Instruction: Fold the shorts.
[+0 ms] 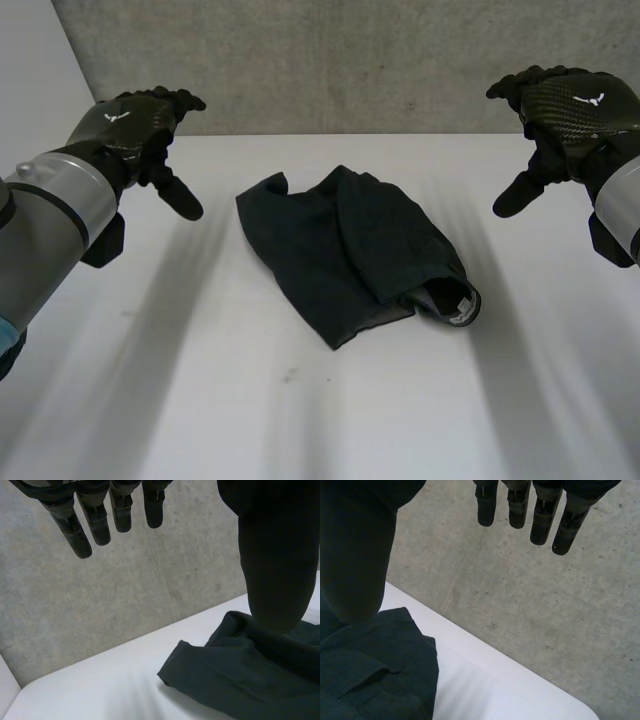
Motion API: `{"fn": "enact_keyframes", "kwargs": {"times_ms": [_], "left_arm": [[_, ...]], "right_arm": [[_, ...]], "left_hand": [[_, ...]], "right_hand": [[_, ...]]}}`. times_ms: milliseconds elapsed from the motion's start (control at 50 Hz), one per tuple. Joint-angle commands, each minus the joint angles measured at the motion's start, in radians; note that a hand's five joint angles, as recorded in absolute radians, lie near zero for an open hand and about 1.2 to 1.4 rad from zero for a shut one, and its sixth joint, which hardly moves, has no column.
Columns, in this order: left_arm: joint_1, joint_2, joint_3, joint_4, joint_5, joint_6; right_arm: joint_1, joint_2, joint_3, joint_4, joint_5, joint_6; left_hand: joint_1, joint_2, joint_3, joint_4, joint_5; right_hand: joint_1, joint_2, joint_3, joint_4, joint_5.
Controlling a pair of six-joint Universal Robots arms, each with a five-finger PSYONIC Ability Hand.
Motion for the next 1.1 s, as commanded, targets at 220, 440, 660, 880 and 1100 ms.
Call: {"fn": "enact_keyframes", "kwargs": {"times_ms": [220,440,660,880,1100], "left_arm": [[-0.064,-0.218,-0.011,0.226,0.011,0.18],[-0.05,-0.598,0.254,0.293,0.143,0.477],[-0.039,-0.841,0.534,0.28,0.18,0.507],[-0.074,-0.892,0.568,0.156,0.113,0.677],[-0.226,-0.537,0.22,0.124,-0.055,0.562]], "right_arm": [[0.002,0.172,0.054,0.058,-0.177,-0.248],[0.024,0.384,0.109,-0.152,-0.021,-0.121],[0.028,0.497,0.166,-0.407,0.013,-0.112],[0.019,0.557,-0.016,-0.421,0.033,-0.292],[0.014,0.772,-0.405,-0.546,0.032,-0.36]], "left_hand": [[0.008,0.005,-0.009,-0.004,-0.019],[0.028,0.025,0.011,0.017,0.002],[0.101,0.098,0.084,0.09,0.075],[1.202,1.199,1.185,1.191,1.176],[1.202,1.199,1.185,1.191,1.176]], "right_hand": [[0.01,-0.029,-0.036,-0.06,-0.052],[0.017,-0.022,-0.029,-0.053,-0.045],[1.132,1.093,1.086,1.062,1.07],[1.232,1.192,1.186,1.162,1.17],[1.232,1.192,1.186,1.162,1.17]]}}
